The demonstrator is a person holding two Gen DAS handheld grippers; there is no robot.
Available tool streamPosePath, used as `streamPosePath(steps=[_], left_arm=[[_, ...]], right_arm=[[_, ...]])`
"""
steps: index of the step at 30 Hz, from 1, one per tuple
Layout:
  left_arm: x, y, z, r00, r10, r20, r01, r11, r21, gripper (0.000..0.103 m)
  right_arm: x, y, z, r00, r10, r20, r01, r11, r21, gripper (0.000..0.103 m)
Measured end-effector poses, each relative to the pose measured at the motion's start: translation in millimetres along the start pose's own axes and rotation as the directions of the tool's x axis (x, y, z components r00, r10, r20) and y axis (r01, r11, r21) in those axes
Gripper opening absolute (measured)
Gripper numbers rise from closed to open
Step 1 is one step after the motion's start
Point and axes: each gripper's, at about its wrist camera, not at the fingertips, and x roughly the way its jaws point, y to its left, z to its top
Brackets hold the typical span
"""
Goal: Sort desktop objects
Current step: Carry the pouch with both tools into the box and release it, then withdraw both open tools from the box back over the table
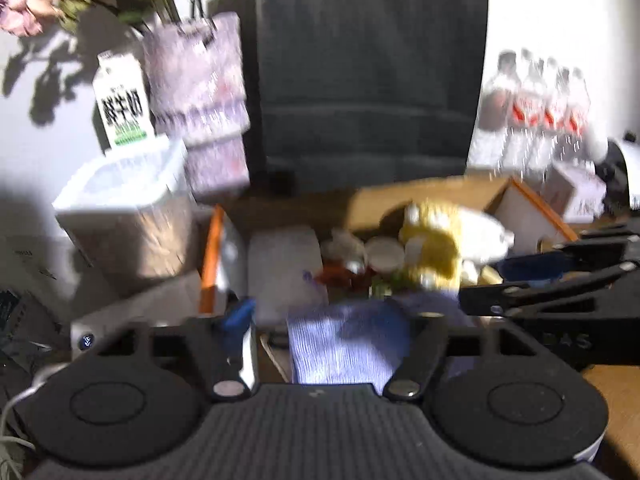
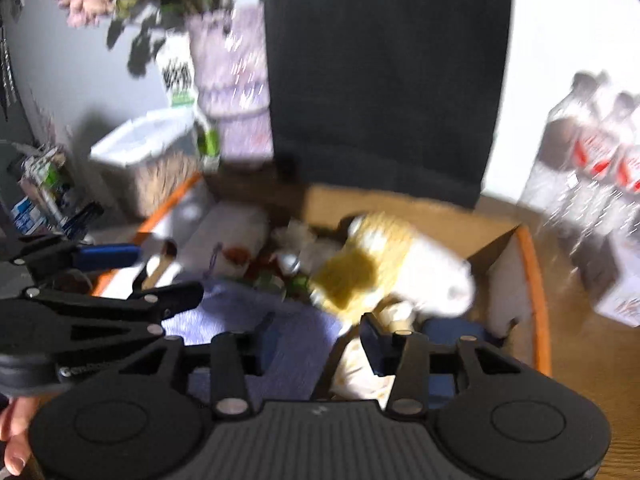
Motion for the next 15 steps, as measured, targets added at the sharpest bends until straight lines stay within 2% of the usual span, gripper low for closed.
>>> streamPosePath(steps=[1, 3, 5, 7, 8, 10, 13, 15], left_arm=[[-3, 0, 8, 1.0, 0.004, 0.006, -0.003, 1.0, -0.013, 0.09], [-10, 1, 28, 1.0, -0.029, 0.005, 0.029, 0.999, -0.03, 0.092], [-17, 1, 44, 0.999, -0.038, 0.0, 0.038, 0.998, -0.044, 0.094], [-31, 1, 52, 0.999, -0.013, 0.032, 0.015, 0.998, -0.065, 0.098], [-39, 1, 52, 0.999, -0.016, 0.049, 0.019, 0.998, -0.068, 0.102], [-52, -2, 45, 0.997, -0.032, 0.074, 0.037, 0.998, -0.056, 0.103], [-61, -13, 29, 0.998, 0.017, 0.059, -0.017, 1.0, 0.01, 0.103], [-76, -19, 14, 0.996, 0.038, 0.081, -0.041, 0.999, 0.026, 0.103]], right_arm=[[-6, -4, 4, 1.0, -0.015, 0.018, 0.015, 1.0, 0.004, 0.058], [-18, -14, 14, 0.997, -0.061, 0.054, 0.06, 0.998, 0.026, 0.069], [-32, -22, 19, 0.992, -0.113, 0.064, 0.11, 0.993, 0.049, 0.069], [-49, -27, 15, 0.986, -0.138, 0.092, 0.132, 0.989, 0.067, 0.071], [-57, -28, 11, 0.985, -0.133, 0.11, 0.126, 0.989, 0.072, 0.074], [-73, -27, -1, 0.981, -0.126, 0.148, 0.118, 0.991, 0.063, 0.087], [-92, -18, -20, 0.964, -0.182, 0.195, 0.178, 0.983, 0.041, 0.088], [-105, -10, -33, 0.952, -0.218, 0.215, 0.214, 0.976, 0.041, 0.088]])
